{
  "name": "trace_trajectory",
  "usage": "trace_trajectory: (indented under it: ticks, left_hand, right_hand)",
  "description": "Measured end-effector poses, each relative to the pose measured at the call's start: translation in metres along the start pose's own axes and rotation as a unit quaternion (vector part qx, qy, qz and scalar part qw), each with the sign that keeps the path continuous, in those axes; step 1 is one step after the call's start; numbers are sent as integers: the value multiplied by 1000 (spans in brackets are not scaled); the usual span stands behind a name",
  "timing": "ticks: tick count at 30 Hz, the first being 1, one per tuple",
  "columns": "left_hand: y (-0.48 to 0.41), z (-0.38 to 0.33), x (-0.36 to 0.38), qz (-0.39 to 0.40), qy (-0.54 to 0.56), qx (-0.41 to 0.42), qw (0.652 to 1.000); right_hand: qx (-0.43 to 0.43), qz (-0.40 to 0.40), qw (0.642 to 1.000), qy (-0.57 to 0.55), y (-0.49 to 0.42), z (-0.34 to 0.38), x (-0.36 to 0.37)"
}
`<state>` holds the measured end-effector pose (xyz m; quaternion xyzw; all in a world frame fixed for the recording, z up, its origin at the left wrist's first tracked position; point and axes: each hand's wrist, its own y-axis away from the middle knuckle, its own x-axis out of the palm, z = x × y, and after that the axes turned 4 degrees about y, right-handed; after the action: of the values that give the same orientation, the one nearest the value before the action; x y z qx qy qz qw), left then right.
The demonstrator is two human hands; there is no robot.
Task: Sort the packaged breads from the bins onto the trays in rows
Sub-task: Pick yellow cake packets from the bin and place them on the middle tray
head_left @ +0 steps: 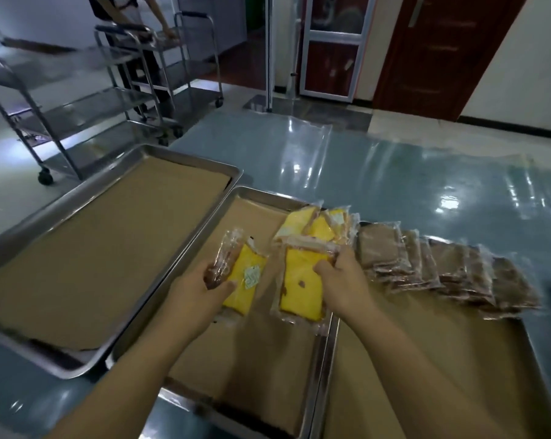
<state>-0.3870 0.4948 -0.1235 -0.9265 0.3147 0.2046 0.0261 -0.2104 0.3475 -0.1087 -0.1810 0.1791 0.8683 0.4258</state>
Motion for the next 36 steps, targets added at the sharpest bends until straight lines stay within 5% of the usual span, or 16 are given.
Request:
trace_trajectory:
  ticks: [13,21,30,36]
  left_hand:
    - [-164,32,-21,63,-10,32,997]
    - [-228,25,11,133,-85,62,986]
    - [-234,21,46,257,-103,55,959]
    - [-229,42,30,345,-72,106,930]
  right_hand:
    - [99,-62,988,-97,-123,39,96]
    - [152,-96,984,-1,-166,41,113]
    - [64,-95,980,162,-146,16,101]
    - [-59,51,960,269,-120,1,91]
